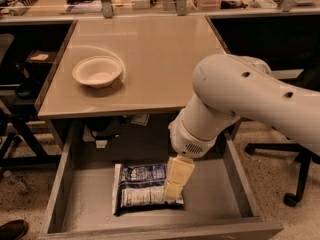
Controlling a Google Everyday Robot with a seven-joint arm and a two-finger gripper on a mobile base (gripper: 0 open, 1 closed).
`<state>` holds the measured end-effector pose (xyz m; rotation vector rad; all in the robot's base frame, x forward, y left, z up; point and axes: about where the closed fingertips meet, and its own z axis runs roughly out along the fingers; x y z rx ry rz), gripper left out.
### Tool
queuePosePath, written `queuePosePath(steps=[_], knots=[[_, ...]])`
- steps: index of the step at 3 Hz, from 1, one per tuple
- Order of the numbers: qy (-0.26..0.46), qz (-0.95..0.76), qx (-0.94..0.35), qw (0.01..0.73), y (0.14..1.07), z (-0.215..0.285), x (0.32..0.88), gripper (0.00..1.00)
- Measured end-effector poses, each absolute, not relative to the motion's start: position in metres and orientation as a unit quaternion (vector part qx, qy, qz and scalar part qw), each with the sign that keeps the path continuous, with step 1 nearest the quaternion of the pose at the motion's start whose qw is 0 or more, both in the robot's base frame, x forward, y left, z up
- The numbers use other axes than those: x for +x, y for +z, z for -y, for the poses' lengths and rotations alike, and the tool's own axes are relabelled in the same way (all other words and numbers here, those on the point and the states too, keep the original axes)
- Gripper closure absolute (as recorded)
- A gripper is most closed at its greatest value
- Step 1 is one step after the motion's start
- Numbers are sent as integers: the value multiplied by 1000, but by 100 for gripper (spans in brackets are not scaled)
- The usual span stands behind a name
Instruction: Pick blue chip bag from top drawer and place on counter
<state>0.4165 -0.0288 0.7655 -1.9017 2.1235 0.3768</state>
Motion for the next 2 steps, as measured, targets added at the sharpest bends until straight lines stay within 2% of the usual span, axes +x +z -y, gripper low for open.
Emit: queuePosePath(steps=[2], knots=[[160, -714, -664, 154, 703, -20, 399, 0]])
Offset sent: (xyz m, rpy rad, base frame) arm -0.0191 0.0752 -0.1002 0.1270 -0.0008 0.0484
